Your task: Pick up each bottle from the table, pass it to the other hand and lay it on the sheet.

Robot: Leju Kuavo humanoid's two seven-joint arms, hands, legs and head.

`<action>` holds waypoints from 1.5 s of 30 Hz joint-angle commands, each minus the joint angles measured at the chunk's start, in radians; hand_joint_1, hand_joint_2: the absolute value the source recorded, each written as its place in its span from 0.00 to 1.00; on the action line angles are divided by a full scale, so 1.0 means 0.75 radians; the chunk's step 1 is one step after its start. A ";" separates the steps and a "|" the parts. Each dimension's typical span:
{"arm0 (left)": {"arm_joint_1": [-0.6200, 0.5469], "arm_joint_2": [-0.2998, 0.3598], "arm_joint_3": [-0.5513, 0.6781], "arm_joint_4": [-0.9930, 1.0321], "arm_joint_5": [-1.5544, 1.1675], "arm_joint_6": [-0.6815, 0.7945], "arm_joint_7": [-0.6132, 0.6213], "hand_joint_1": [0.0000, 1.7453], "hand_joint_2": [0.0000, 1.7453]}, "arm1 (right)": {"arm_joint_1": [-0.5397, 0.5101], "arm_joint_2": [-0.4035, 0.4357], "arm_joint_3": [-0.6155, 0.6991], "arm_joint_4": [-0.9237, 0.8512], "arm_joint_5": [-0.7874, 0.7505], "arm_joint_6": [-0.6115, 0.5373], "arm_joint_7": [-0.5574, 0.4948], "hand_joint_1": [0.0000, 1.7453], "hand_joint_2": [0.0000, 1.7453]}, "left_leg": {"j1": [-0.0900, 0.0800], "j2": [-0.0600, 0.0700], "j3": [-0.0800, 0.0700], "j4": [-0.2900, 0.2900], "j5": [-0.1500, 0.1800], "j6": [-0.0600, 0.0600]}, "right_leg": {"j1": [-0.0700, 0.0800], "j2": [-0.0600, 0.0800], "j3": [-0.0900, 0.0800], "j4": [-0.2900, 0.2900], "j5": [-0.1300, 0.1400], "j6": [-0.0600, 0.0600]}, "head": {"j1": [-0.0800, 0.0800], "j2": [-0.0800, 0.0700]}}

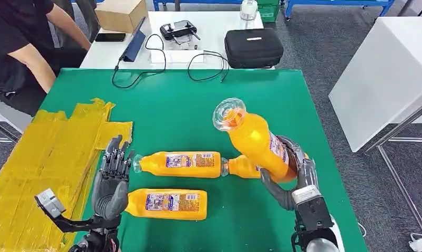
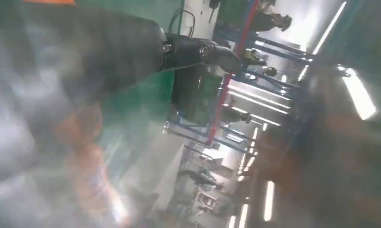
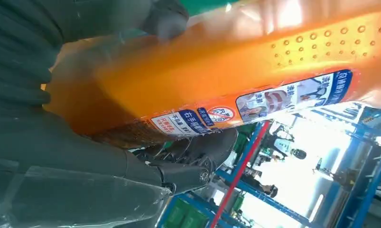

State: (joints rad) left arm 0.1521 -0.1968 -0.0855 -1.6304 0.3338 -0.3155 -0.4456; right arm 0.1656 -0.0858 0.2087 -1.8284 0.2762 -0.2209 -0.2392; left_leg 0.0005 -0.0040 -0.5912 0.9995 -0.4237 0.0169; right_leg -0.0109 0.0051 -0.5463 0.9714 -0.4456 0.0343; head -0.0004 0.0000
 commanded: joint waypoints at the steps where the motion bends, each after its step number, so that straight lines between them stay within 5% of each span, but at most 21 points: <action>1: -0.126 0.055 -0.078 0.129 0.071 -0.015 0.047 0.00 1.00 | -0.396 0.126 0.139 0.458 -0.075 0.086 0.048 1.00 1.00 | 0.001 0.008 0.002 -0.002 0.000 -0.001 | 0.002 0.007 0.001 -0.002 0.003 -0.001 | 0.000 0.000; 5: -0.156 0.066 -0.109 0.146 0.094 -0.017 0.054 0.00 1.00 | -0.533 0.169 0.237 0.652 -0.091 0.109 0.076 1.00 1.00 | 0.003 0.013 0.002 -0.002 0.001 -0.003 | 0.003 0.012 -0.003 -0.003 0.006 -0.003 | -0.001 0.000; 16: -0.173 0.071 -0.109 0.175 0.118 -0.030 0.048 0.00 1.00 | -0.622 0.226 0.401 0.769 -0.097 0.151 0.104 1.00 1.00 | 0.002 0.005 0.000 -0.001 0.003 -0.003 | 0.002 0.005 -0.002 -0.001 0.003 0.001 | 0.000 0.000; 36: -0.185 0.070 -0.071 0.194 0.132 -0.014 0.046 0.00 1.00 | -0.599 0.265 0.549 0.784 -0.037 0.176 0.114 1.00 1.00 | 0.002 0.000 -0.007 -0.001 0.005 -0.002 | 0.001 0.000 -0.007 0.000 0.003 0.002 | 0.000 0.000; 45: -0.181 0.070 -0.020 0.167 0.124 0.041 0.044 0.00 1.00 | -0.561 0.256 0.763 0.725 0.017 0.227 0.091 1.00 1.00 | 0.003 0.003 -0.005 0.000 0.003 -0.003 | 0.002 0.002 -0.006 0.000 0.002 0.001 | 0.001 0.000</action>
State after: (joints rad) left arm 0.0432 -0.1629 -0.1396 -1.5454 0.4303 -0.3086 -0.4143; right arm -0.2500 0.1156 0.6165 -1.2947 0.2655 -0.0736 -0.1602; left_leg 0.0012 -0.0037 -0.5990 0.9995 -0.4198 0.0161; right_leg -0.0107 0.0059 -0.5545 0.9723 -0.4433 0.0367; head 0.0000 0.0000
